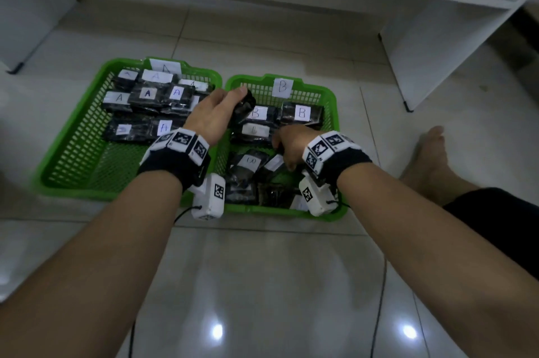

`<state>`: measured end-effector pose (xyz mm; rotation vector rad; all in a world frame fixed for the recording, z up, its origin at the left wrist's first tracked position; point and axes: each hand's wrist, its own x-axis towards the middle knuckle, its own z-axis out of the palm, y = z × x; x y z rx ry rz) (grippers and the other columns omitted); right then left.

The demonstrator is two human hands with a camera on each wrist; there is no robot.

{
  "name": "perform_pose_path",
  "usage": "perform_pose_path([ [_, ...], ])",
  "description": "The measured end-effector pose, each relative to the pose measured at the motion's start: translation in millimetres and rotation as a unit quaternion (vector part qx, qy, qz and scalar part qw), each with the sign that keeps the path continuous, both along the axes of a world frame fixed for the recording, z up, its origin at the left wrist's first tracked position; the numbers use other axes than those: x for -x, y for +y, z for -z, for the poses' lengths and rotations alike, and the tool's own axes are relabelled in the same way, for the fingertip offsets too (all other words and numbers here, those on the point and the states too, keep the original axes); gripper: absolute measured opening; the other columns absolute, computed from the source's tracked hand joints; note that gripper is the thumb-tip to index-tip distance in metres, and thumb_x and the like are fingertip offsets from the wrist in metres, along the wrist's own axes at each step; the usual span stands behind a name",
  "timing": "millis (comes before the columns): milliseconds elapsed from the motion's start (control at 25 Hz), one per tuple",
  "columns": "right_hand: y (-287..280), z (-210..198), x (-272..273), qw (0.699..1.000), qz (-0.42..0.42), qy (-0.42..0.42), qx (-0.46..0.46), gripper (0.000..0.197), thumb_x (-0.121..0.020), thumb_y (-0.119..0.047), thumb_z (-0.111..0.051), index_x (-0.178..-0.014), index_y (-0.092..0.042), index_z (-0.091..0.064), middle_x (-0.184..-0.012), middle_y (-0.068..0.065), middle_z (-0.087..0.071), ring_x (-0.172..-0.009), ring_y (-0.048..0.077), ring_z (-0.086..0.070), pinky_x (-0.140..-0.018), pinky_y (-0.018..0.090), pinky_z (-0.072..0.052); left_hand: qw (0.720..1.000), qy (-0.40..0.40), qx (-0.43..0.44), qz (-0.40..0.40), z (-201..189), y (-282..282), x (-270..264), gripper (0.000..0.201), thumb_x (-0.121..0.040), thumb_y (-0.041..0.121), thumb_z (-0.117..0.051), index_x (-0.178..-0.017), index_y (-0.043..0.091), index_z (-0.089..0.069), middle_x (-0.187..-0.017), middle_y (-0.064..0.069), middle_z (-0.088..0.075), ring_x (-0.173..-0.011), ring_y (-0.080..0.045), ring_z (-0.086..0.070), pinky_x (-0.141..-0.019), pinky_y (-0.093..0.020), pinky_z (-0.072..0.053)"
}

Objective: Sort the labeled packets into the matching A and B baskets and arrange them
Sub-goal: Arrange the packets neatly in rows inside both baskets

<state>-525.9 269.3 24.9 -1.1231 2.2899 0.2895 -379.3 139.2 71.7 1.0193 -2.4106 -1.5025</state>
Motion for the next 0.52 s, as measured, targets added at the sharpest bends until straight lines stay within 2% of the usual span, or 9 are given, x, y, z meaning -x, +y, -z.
perform_pose_path([
  [80, 4.6, 10.7, -6.8, 1.0, -0.017, 0.012, -0.017, 0.072, -0.067, -0.004, -0.084, -0.134, -0.011, -0.059, -0.129, 0.011, -0.064, -0.11, 0.032, -0.065, -0.087, 0.046, -0.06, 1.0, -0.017, 0.012, 0.023, -4.8, 3.3, -5.0, 0.063, -0.095, 0.064, -0.038, -0.136, 0.02, -0.054, -0.143, -0.009, -0.052, -0.111, -0.019, -0.047, -0.089, -0.031, -0.029],
  [120, 7.4, 12.2, -9.5, 0.999, -0.031, 0.016, -0.028, 0.073, -0.067, -0.007, -0.086, -0.135, -0.015, -0.059, -0.13, 0.009, -0.063, -0.111, 0.031, -0.064, -0.087, 0.044, -0.059, 0.999, -0.026, 0.014, 0.034, -6.6, 4.1, -7.3, 0.065, -0.095, 0.065, -0.038, -0.137, 0.02, -0.054, -0.145, -0.009, -0.05, -0.116, -0.019, -0.048, -0.09, -0.032, -0.03],
  [240, 21.2, 12.4, -10.5, 0.998, -0.048, 0.032, -0.019, 0.054, -0.067, -0.013, -0.086, -0.118, -0.016, -0.067, -0.115, 0.008, -0.068, -0.101, 0.029, -0.066, -0.085, 0.043, -0.06, 0.997, -0.051, 0.028, 0.058, -10.1, 5.3, -9.4, 0.079, -0.092, 0.075, -0.028, -0.148, 0.022, -0.044, -0.155, -0.008, -0.04, -0.139, -0.026, -0.04, -0.106, -0.038, -0.029],
  [320, 30.4, 3.1, -8.2, 0.999, -0.02, 0.034, 0.001, 0.055, -0.061, -0.021, -0.09, -0.11, -0.019, -0.065, -0.107, 0.004, -0.066, -0.095, 0.026, -0.064, -0.081, 0.041, -0.06, 0.995, -0.063, 0.042, 0.06, -13.2, 6.3, -7.1, 0.087, -0.089, 0.08, -0.02, -0.151, 0.022, -0.04, -0.157, -0.01, -0.036, -0.143, -0.028, -0.036, -0.113, -0.043, -0.025],
  [400, 40.0, -11.3, -1.9, 0.999, 0.026, 0.021, 0.021, 0.063, -0.055, -0.023, -0.094, -0.108, -0.018, -0.059, -0.106, 0.003, -0.063, -0.094, 0.025, -0.062, -0.079, 0.04, -0.059, 0.994, -0.077, 0.049, 0.066, -16.5, 10.9, -3.7, 0.091, -0.088, 0.082, -0.014, -0.151, 0.021, -0.038, -0.158, -0.014, -0.034, -0.143, -0.03, -0.035, -0.115, -0.046, -0.023],
  [520, 54.7, -39.6, 12.6, 0.992, 0.097, 0.017, 0.081, 0.073, -0.051, -0.023, -0.098, -0.109, -0.016, -0.055, -0.103, 0.002, -0.062, -0.091, 0.024, -0.061, -0.076, 0.039, -0.056, 0.976, -0.127, 0.077, 0.158, -12.4, 26.8, 1.3, 0.092, -0.089, 0.079, -0.003, -0.152, 0.021, -0.037, -0.157, -0.015, -0.033, -0.143, -0.03, -0.036, -0.116, -0.047, -0.022],
])
